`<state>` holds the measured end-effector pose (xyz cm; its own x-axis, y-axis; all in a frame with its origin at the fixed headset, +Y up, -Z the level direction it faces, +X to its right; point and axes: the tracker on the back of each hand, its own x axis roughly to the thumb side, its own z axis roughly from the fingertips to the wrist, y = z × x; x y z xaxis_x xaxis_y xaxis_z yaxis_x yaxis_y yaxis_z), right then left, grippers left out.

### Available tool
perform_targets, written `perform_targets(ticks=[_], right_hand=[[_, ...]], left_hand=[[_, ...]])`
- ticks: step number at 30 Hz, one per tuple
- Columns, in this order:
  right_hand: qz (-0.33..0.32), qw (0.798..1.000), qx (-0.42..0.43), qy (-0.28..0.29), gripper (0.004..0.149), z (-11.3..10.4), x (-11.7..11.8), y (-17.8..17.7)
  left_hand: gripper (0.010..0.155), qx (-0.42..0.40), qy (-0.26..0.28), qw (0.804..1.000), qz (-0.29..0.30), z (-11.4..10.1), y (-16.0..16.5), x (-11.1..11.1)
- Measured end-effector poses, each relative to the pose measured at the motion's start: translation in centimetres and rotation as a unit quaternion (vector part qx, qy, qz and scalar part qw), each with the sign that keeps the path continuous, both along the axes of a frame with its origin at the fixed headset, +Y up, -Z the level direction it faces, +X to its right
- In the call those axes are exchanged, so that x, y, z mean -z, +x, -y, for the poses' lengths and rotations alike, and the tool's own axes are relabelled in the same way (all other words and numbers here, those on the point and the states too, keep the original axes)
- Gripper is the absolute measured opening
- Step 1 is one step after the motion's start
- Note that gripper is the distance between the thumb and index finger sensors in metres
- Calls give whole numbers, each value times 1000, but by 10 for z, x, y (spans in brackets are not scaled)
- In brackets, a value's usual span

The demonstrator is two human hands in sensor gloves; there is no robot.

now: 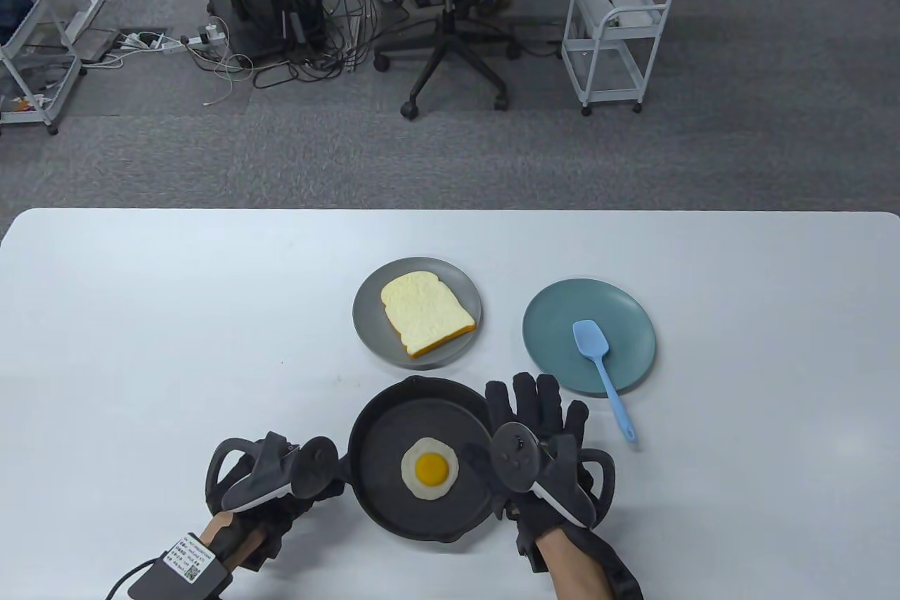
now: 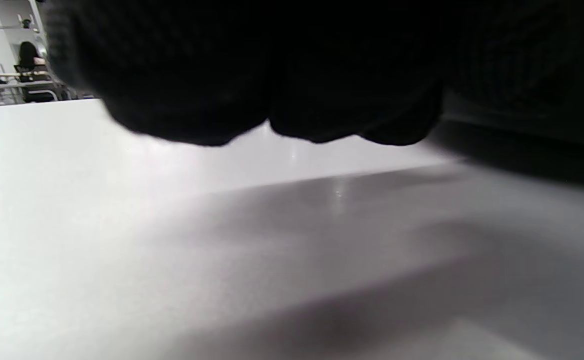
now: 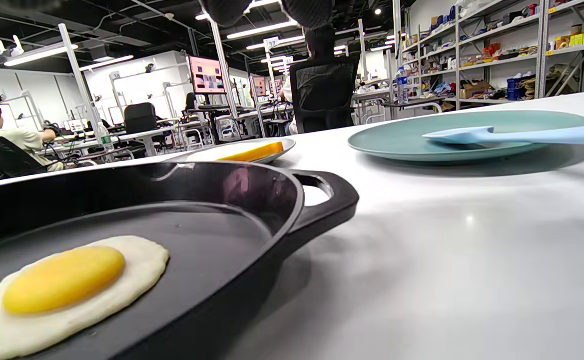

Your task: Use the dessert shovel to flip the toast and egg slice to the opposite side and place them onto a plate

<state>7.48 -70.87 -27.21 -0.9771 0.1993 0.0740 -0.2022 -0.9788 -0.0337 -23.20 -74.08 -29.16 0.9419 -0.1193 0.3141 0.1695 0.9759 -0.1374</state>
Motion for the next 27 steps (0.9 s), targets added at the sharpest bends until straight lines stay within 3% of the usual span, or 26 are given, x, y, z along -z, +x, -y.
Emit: perform_targets(ticks=[6,10,14,18,21,27], right_hand=[[-1,1000,3,-6,90,0,-2,-1],[-2,1000,3,-7,90,0,-2,-1],[-3,1000,1,-13,90,2,-1,-2],[-4,1000,-2,-18,90,3,-1,-3],[-3,1000,-3,-19,90,3,-2,-4],[-8,1000,-7,-23,89,4,-2,-6]], left_hand=[[45,84,-110,988,-75,10,2,13],[44,116,-73,987,-86,11,8,12],[56,131,-107,982,-83,9,10,14],[77,121,-140,979,-91,4,4,16],[85,76,-185,975,-96,-6,-4,15],[85,-36,-124,986,-107,-32,-18,14]])
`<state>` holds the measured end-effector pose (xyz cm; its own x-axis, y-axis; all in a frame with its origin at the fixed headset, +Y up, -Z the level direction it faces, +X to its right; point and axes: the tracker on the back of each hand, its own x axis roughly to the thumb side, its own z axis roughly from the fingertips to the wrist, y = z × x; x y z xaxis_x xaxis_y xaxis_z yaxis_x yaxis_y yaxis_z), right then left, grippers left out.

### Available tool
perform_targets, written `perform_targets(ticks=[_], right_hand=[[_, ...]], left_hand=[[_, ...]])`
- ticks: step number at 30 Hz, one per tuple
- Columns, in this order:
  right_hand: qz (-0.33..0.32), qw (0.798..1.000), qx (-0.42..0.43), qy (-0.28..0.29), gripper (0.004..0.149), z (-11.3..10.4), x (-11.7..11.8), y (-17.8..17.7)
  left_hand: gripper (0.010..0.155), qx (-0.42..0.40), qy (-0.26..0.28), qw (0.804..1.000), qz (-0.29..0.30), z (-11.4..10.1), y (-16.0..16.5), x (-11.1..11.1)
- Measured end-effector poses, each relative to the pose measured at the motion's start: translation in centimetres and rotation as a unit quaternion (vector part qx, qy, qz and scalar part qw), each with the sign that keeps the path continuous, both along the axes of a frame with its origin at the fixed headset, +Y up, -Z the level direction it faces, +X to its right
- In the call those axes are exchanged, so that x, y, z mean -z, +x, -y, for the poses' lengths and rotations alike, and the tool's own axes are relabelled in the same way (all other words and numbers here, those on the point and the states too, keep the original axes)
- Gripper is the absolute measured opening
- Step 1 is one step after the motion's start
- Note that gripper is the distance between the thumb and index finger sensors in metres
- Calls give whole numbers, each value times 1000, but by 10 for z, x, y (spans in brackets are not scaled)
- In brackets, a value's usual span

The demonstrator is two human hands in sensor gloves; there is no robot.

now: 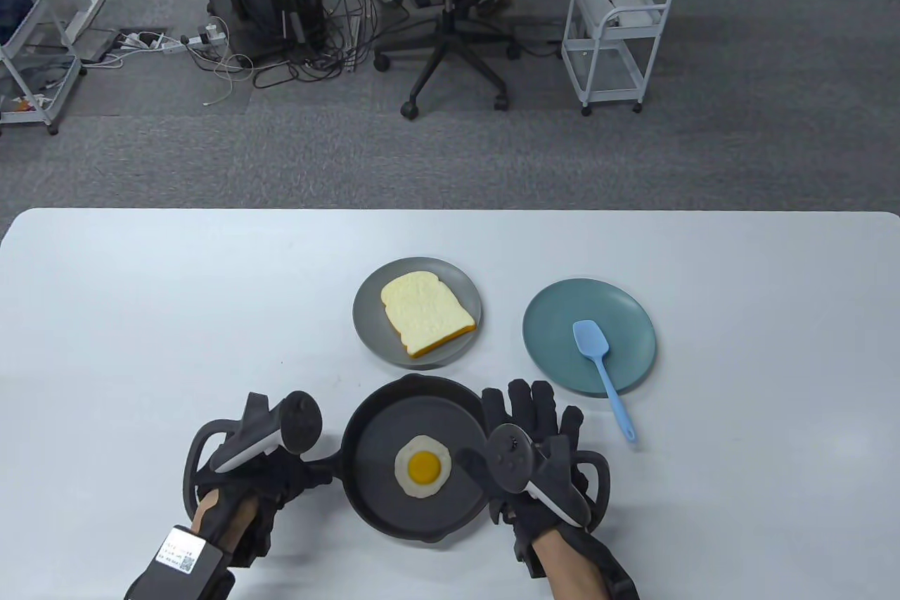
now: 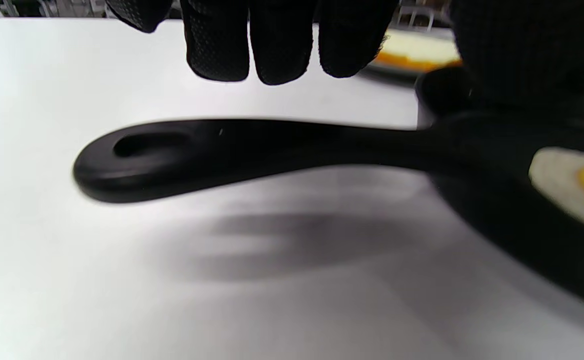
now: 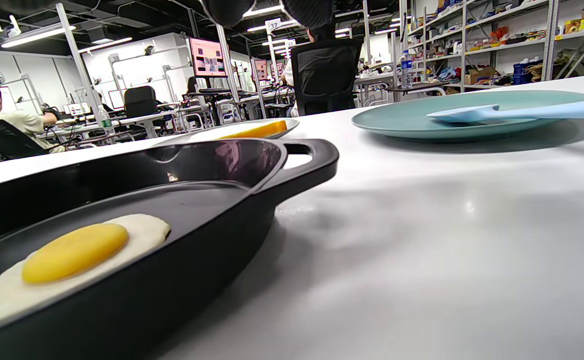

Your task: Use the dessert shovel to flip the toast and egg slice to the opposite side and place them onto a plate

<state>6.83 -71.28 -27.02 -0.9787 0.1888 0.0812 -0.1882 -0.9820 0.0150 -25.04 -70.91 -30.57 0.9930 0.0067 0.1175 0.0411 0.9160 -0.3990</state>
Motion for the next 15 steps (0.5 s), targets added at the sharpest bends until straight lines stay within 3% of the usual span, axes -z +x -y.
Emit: perform_targets(ticks=[5,8,15], right_hand=[[-3,1000,-6,-9,89,3,0,-3],[-2,1000,-6,-11,89,3,0,-3],[41,999,3,-11,88,-1,3,15]], left_hand=[[86,-82,156,984,-12,-2,-15,1],[87,-159,158,974,-36,5,-26,1],[90,-118,147,982,-22,13,-37,-4]])
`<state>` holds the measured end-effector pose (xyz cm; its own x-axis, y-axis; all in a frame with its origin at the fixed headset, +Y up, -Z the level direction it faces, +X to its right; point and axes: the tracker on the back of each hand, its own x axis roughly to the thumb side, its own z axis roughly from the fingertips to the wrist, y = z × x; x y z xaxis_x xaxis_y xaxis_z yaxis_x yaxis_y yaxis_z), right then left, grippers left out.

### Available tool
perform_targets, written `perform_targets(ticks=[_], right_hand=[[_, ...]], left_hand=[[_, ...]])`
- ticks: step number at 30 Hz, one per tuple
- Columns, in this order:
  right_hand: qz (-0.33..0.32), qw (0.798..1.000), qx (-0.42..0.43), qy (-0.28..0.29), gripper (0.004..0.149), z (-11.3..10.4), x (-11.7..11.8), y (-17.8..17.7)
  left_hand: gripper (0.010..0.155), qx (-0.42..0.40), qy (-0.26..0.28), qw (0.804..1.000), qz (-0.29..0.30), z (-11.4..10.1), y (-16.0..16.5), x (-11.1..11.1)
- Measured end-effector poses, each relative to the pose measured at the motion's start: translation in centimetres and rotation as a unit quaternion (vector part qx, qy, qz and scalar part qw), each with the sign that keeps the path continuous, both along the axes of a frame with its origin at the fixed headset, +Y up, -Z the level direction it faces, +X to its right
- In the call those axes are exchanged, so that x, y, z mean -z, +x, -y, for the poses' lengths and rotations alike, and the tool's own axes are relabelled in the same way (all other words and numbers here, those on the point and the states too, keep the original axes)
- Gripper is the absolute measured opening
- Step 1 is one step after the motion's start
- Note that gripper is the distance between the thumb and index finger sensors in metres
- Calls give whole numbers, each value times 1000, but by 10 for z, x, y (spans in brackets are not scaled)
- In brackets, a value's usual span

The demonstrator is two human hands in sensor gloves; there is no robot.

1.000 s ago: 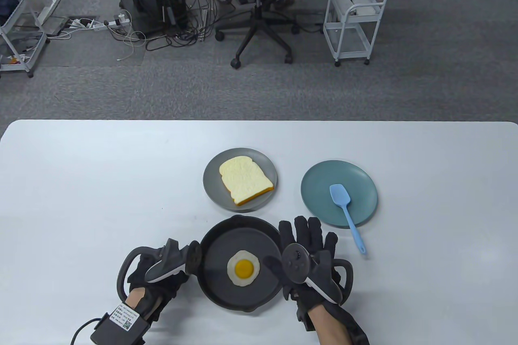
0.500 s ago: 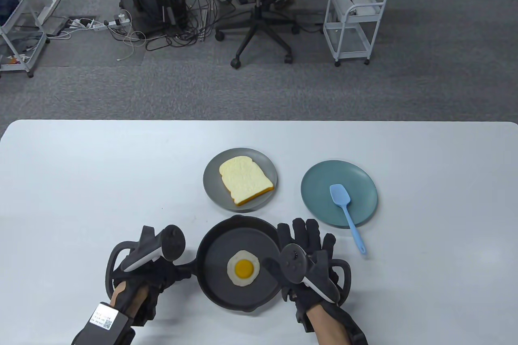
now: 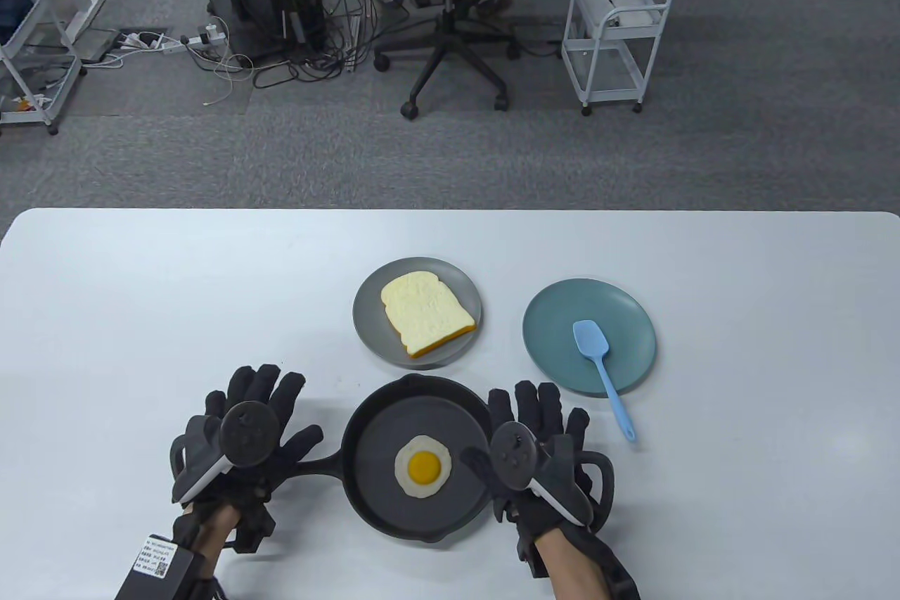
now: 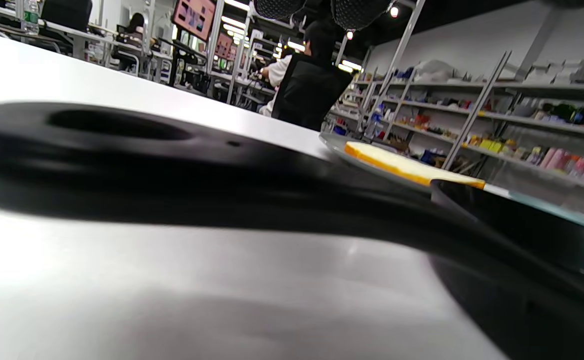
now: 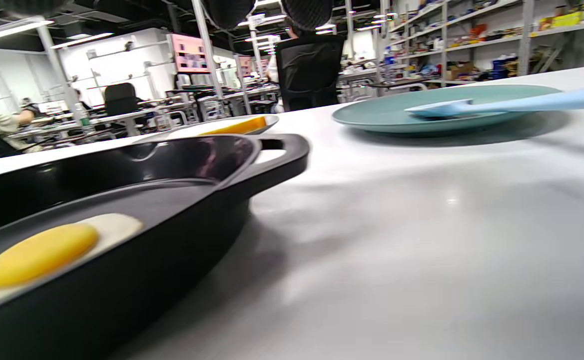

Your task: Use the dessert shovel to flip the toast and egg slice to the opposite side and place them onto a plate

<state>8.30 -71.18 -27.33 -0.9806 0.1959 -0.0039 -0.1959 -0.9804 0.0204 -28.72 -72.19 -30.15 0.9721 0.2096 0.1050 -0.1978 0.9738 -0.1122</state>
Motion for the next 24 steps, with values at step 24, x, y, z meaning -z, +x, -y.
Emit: perform_targets(ticks=[24], right_hand=[[279,943,-115,-141,84,36,82,114]], left_hand=[[90,48,-18,998,22,3,12,-3]])
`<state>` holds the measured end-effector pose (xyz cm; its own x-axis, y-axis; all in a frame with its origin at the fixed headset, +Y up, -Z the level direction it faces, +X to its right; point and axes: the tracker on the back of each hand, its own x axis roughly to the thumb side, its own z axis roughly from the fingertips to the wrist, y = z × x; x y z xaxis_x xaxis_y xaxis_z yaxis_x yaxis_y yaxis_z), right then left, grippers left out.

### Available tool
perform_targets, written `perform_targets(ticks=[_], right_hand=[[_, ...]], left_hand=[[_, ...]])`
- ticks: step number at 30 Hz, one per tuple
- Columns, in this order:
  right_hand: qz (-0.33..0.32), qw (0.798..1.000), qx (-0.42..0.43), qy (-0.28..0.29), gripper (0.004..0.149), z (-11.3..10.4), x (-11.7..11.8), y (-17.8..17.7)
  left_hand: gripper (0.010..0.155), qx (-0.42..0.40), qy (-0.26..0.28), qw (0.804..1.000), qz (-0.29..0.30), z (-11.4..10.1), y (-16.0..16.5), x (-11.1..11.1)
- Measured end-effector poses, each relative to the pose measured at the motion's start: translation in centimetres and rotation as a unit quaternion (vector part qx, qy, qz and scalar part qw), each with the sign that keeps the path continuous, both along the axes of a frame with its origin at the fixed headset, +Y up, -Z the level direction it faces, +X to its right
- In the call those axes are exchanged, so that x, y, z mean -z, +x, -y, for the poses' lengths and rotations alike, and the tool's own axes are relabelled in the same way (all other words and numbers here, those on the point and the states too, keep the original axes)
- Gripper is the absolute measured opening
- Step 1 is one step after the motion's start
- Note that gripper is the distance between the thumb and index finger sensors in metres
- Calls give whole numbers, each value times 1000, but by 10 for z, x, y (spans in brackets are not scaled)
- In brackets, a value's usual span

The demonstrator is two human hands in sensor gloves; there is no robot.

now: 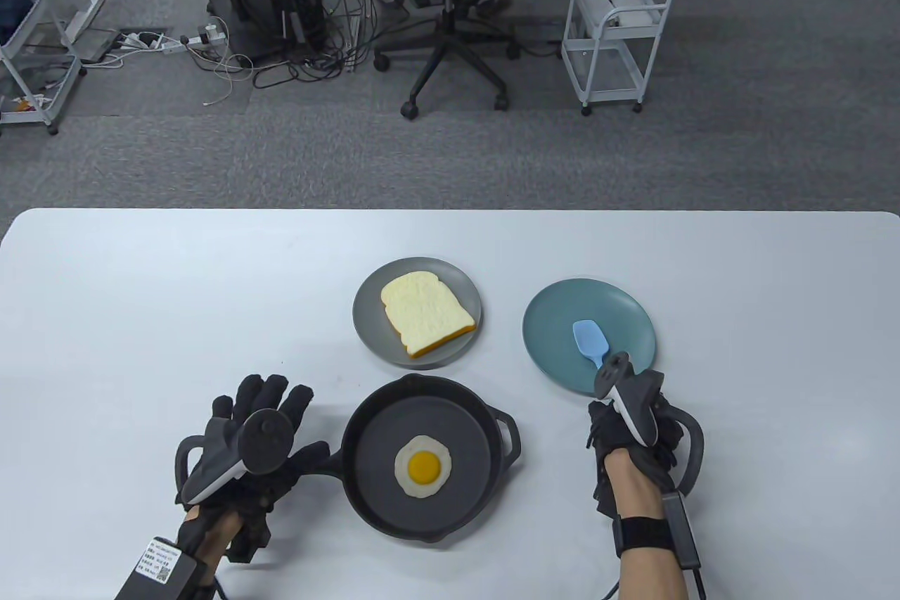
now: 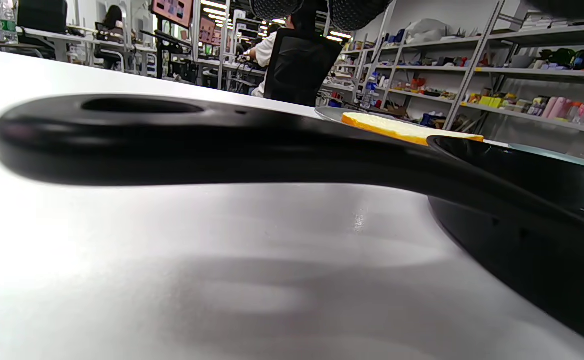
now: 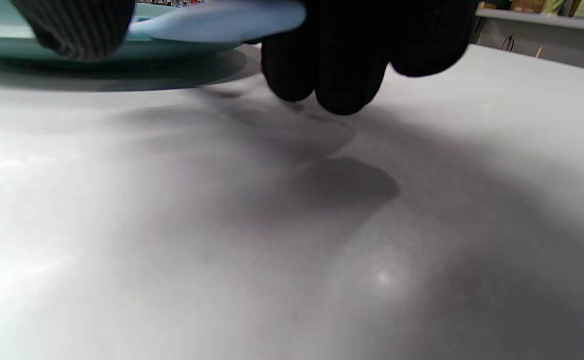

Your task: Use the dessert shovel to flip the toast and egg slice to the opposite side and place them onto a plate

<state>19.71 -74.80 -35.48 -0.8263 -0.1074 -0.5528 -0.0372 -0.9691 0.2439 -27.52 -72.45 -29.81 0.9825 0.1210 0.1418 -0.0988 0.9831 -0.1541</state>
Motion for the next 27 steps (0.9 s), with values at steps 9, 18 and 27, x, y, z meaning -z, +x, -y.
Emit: perform_targets(ticks=[9,18,27], right_hand=[[-13,995,-98,20,65,7,8,-8],[-31,994,-9,102,59,-47,-17,0],[-142,958,53,245,56,-106,-62,-40]], left_hand=[[90,2,-3,1000,-5,-2,-1,0],[90,1,-2,1000,-2,-2,-2,-1],[90,1,-4,1000,2,-2,-1,-1]])
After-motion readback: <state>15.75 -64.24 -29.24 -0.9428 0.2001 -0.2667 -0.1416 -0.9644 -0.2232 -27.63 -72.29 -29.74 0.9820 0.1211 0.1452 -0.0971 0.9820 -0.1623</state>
